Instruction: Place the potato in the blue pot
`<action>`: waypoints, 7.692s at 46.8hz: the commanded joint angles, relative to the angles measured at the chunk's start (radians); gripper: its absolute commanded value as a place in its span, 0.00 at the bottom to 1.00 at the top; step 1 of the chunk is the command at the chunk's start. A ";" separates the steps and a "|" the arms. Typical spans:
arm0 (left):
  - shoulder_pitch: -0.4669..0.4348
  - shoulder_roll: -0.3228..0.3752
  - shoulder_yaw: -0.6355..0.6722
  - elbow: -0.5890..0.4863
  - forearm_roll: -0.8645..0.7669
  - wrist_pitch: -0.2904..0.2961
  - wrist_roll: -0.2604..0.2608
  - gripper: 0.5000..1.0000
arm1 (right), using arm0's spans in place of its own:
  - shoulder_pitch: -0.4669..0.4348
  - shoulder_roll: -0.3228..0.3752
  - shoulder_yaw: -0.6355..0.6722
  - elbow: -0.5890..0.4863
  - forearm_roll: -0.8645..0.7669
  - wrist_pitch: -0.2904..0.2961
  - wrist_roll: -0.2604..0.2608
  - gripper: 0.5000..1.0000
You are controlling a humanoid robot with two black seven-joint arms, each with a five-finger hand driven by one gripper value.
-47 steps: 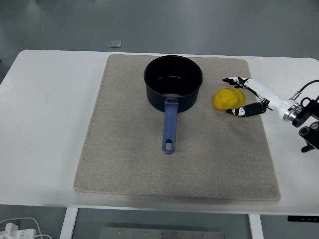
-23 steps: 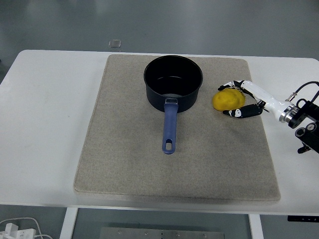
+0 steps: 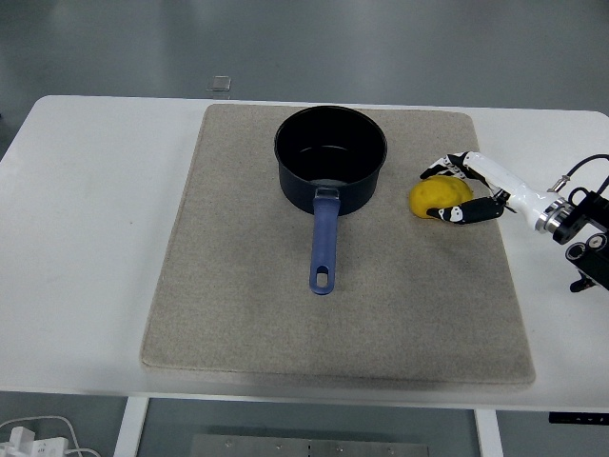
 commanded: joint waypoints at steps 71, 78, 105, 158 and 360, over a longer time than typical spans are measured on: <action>-0.005 0.000 -0.002 -0.015 0.003 -0.002 0.000 1.00 | 0.269 0.169 0.016 -0.026 0.011 0.021 -0.066 0.00; -0.005 0.000 -0.002 -0.029 0.003 -0.002 0.000 1.00 | 0.283 0.251 0.016 -0.101 0.011 0.021 -0.076 0.00; -0.005 0.000 -0.002 -0.040 0.003 0.000 0.000 1.00 | 0.290 0.336 0.021 -0.161 0.013 -0.003 -0.076 0.00; -0.005 0.000 -0.002 -0.034 0.003 0.000 0.000 1.00 | 0.244 0.391 0.018 -0.213 0.011 -0.035 -0.076 0.00; -0.006 0.000 -0.002 -0.043 0.005 -0.002 0.000 1.00 | 0.204 0.272 0.173 -0.261 1.294 0.063 -0.431 0.86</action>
